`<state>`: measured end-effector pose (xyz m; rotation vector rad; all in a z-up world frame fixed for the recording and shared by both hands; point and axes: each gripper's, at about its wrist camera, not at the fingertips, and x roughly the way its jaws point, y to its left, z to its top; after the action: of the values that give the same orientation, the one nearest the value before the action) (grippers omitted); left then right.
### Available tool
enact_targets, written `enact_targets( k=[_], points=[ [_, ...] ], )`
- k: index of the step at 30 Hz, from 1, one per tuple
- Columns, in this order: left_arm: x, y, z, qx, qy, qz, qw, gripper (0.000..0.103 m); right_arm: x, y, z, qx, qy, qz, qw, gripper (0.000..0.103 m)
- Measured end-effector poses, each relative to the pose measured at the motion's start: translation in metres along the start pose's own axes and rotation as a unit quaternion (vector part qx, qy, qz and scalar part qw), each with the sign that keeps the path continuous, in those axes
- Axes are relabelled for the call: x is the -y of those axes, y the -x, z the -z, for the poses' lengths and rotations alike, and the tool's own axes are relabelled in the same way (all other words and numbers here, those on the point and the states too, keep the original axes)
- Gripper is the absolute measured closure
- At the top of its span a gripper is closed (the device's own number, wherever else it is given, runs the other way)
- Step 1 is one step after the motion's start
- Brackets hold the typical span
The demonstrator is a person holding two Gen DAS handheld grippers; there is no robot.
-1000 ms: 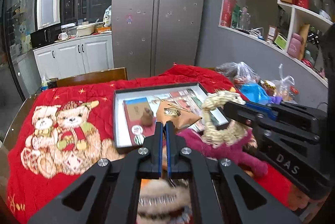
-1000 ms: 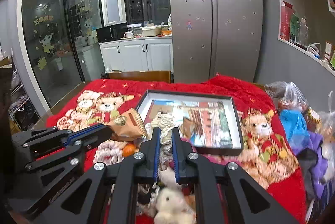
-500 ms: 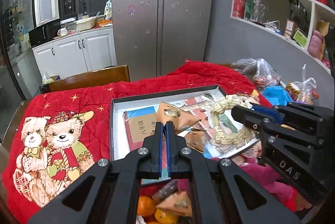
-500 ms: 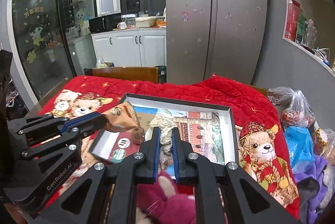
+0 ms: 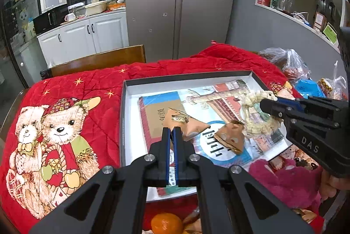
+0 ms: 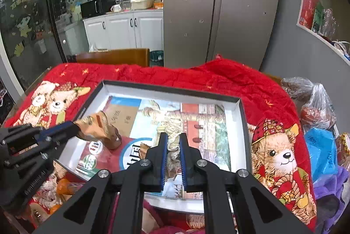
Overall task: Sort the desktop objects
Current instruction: 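Carry both items over the black box and open both tools to drop them, then withdraw both open tools from the box back toward the pile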
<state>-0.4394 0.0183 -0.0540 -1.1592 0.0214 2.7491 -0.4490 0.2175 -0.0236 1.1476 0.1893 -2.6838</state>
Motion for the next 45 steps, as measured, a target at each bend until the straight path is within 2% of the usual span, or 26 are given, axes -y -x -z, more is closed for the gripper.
enact_targets(
  k=[7,10,16,18,19,20,21,23,26,29,38,45],
  points=[
    [0.003,-0.003,0.001,-0.004,-0.008,0.001,1.0000,0.100,-0.001,-0.009,0.004,-0.015,-0.002,0.000,1.000,0.092],
    [0.003,-0.003,0.001,-0.005,-0.008,0.000,1.0000,0.100,-0.001,-0.007,0.004,-0.015,-0.008,-0.014,1.000,0.092],
    [-0.001,-0.004,0.001,-0.007,0.003,-0.006,1.0000,0.097,-0.003,-0.004,0.003,-0.014,-0.003,-0.005,1.000,0.092],
    [-0.002,-0.007,0.001,-0.013,0.002,-0.019,0.9997,0.069,-0.002,-0.005,0.003,-0.016,-0.006,0.001,1.000,0.088],
    [-0.002,-0.008,0.001,-0.016,0.002,-0.027,0.9995,0.036,0.000,-0.005,0.003,-0.015,-0.018,0.006,1.000,0.083],
    [-0.003,-0.007,0.001,-0.013,0.004,-0.027,0.9995,0.021,0.002,-0.007,0.002,-0.017,-0.029,0.006,0.999,0.063],
    [-0.004,-0.005,0.001,-0.006,0.008,-0.020,0.9998,0.021,0.005,-0.008,0.002,-0.017,-0.043,0.003,0.999,0.043],
    [-0.005,-0.002,0.000,-0.002,0.015,-0.004,0.9999,0.019,0.009,-0.006,0.002,-0.010,-0.056,-0.001,0.998,0.033],
    [-0.001,-0.002,0.000,-0.004,-0.003,-0.018,0.9998,0.014,0.006,-0.004,0.000,-0.012,-0.047,0.012,0.999,0.031],
    [0.006,-0.004,0.000,-0.004,-0.027,-0.040,0.9988,0.014,0.005,-0.004,0.000,-0.013,-0.046,0.008,0.999,0.028],
    [0.008,0.001,-0.001,0.003,-0.028,-0.036,0.9990,0.014,0.003,-0.005,0.000,-0.014,-0.042,0.009,0.999,0.028],
    [0.006,0.018,-0.006,0.014,-0.019,-0.035,0.9991,0.014,0.002,0.009,-0.002,0.003,-0.048,0.008,0.999,0.028]
  ],
)
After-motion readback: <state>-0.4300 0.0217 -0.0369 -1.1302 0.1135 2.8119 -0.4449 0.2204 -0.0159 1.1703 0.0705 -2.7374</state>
